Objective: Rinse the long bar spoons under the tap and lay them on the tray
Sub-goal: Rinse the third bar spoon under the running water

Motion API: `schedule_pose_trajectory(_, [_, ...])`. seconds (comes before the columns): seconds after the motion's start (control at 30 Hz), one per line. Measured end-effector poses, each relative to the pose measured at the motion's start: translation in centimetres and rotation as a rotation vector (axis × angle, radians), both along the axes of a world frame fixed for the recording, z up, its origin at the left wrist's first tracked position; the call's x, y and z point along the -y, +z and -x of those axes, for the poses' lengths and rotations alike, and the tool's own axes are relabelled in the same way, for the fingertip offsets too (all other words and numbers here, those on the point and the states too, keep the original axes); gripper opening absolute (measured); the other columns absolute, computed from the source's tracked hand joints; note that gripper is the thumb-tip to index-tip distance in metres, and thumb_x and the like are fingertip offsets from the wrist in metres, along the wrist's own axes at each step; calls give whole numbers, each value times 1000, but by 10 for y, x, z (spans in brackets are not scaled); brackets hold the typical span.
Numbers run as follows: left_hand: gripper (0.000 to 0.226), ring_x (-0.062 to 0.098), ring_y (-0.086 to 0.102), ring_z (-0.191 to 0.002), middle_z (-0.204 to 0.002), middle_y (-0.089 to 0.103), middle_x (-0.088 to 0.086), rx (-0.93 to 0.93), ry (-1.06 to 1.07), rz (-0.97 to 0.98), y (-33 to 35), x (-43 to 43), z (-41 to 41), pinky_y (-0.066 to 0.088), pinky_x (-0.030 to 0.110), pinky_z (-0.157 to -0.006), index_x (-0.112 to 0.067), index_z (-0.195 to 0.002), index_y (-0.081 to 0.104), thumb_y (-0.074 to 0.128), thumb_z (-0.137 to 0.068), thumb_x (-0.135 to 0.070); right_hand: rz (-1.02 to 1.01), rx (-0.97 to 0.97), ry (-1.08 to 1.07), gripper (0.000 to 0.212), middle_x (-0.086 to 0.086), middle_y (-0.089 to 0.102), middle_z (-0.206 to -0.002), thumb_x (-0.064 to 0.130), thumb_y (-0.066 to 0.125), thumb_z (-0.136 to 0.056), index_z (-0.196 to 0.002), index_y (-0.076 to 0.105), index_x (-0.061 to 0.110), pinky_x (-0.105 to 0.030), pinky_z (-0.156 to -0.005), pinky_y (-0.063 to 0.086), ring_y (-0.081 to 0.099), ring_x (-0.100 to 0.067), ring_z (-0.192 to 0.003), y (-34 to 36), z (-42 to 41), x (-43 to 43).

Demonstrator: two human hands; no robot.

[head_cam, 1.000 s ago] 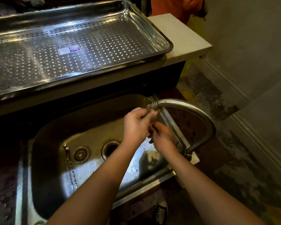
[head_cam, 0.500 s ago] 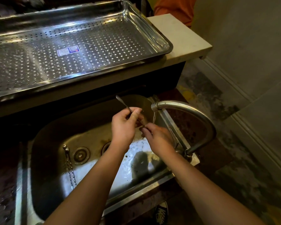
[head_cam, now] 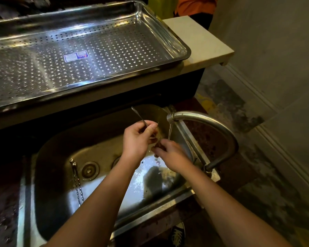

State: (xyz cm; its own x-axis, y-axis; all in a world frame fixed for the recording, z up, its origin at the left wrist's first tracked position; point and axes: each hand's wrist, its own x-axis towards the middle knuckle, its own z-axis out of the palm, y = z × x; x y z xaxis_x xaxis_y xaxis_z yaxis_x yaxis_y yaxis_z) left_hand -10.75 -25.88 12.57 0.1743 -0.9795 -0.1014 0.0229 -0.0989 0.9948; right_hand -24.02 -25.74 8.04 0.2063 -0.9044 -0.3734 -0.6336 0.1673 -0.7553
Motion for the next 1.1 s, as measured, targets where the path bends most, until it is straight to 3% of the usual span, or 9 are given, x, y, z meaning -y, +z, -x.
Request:
schedule_pose_trajectory(0.07, [8, 14, 67, -72, -74, 69, 2, 20, -8, -8, -2, 3, 2, 61, 35, -66, -11, -86, 72, 65, -89, -12, -3, 160, -57, 9, 7, 67, -95, 33, 54, -101, -96, 61, 32, -32, -77, 49, 65, -15, -94, -3, 1, -4])
schedule_pose_trajectory(0.17, [12, 13, 67, -70, -71, 70, -1, 48, -25, -34, -8, 1, 7, 60, 36, -68, -17, -81, 72, 65, -89, -11, 76, 183, -104, 17, 16, 65, -91, 33, 46, -105, -106, 63, 33, -26, -72, 45, 62, -4, -92, -13, 2, -13])
schedule_pose_trajectory(0.3, [10, 21, 70, -68, -69, 71, 2, 10, 37, -47, -9, 0, 9, 61, 36, -62, -14, -82, 73, 66, -89, -14, 157, 216, -179, 19, 6, 70, -84, 36, 42, -105, -100, 60, 38, -36, -77, 53, 67, -12, -86, -27, -1, -29])
schedule_pose_trajectory(0.43, [10, 16, 66, -58, -61, 68, -2, -78, 183, -42, -7, 0, -2, 59, 29, -55, -9, -85, 71, 64, -91, -15, 123, 185, -180, 20, 10, 65, -82, 38, 41, -105, -94, 57, 42, -39, -78, 55, 65, -11, -85, -41, -1, -39])
schedule_pose_trajectory(0.5, [13, 14, 66, -58, -63, 67, -1, -102, 228, -44, -7, -3, -12, 59, 27, -55, -7, -88, 70, 62, -92, -17, 60, 280, -255, 25, 10, 67, -77, 38, 42, -105, -88, 60, 35, -34, -73, 55, 64, -5, -75, -43, -2, -39])
schedule_pose_trajectory(0.63, [18, 15, 68, -68, -77, 66, 8, -204, 370, -56, -10, -8, -39, 60, 26, -60, -5, -94, 68, 58, -95, -19, -274, 611, -628, 32, -6, 66, -63, 27, 45, -107, -92, 62, 4, -26, -49, 55, 64, -13, -47, -41, -3, -26])
schedule_pose_trajectory(0.77, [20, 17, 70, -77, -81, 67, 10, -224, 455, -90, -20, -25, -71, 61, 30, -66, -1, -99, 67, 57, -96, -19, -294, 662, -579, 23, -9, 69, -77, 18, 48, -106, -101, 64, 3, -25, -58, 59, 68, -15, -60, -41, 2, -26])
schedule_pose_trajectory(0.97, [14, 16, 67, -82, -85, 66, 9, -215, 560, -161, -48, -69, -130, 59, 25, -66, -9, -97, 69, 56, -96, -14, -287, 423, -406, 17, -12, 71, -108, 16, 51, -104, -97, 67, 19, -42, -86, 53, 67, -30, -98, -57, 2, -47])
schedule_pose_trajectory(1.1, [16, 15, 66, -70, -80, 64, 9, -114, 636, -246, -76, -96, -164, 57, 25, -56, -9, -105, 67, 57, -96, -19, 8, -4, 52, 19, 2, 72, -105, 25, 55, -102, -110, 71, 19, -35, -89, 52, 65, -17, -97, -67, -3, -73])
